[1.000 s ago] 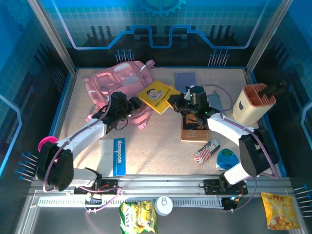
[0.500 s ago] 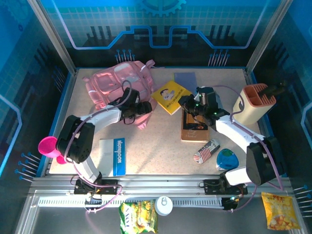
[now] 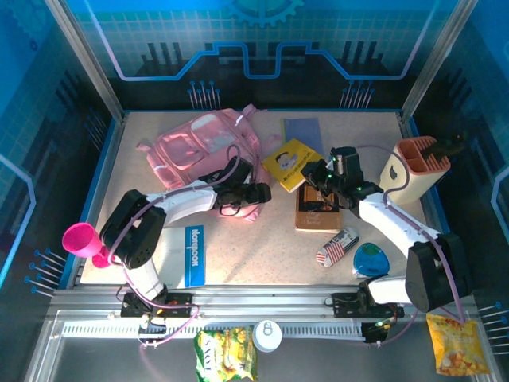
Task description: Pack the student bag
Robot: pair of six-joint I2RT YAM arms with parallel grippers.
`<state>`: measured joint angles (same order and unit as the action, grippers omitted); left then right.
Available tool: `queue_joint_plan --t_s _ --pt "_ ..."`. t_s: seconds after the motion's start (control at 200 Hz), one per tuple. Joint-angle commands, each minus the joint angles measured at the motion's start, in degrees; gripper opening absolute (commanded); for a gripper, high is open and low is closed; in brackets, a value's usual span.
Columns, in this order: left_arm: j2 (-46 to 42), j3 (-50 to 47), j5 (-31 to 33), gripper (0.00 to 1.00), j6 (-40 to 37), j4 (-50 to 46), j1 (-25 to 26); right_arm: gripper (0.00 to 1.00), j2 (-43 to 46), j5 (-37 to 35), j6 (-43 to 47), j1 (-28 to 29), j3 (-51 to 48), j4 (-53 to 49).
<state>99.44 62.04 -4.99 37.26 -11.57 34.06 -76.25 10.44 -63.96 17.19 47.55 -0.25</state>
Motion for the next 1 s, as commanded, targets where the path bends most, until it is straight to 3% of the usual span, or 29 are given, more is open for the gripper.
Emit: queue_joint_plan --t_s 0.0,0.23,0.44,0.57,0.75,0.996 --pt "-1.9 4.9 0.8 0.74 -4.4 -8.8 0.2 0.08 2.9 -0.7 1.3 -1.1 -0.7 1.8" --pt "-2.2 14.1 9.7 0.81 -22.1 -22.0 0.0 0.07 5.9 -2.3 2.3 -2.3 -0.4 -1.3" --pt "0.3 18.5 23.5 0.84 -33.9 -26.2 -1.1 0.07 7.7 -3.2 3.9 -2.9 -0.4 -3.3" --pt "3.4 21.3 22.7 0.83 -36.4 -28.3 -3.4 0.07 7.6 -3.0 3.9 -3.3 -0.1 -4.3" --pt "10.0 26.6 24.4 0.66 -40.8 -33.6 -4.2 0.06 7.8 -2.9 3.9 -3.6 -0.4 -4.6" --pt "17.0 32.5 26.4 0.60 -43.3 -37.9 -4.1 0.07 7.3 -2.4 3.5 -3.8 -0.4 -4.0"
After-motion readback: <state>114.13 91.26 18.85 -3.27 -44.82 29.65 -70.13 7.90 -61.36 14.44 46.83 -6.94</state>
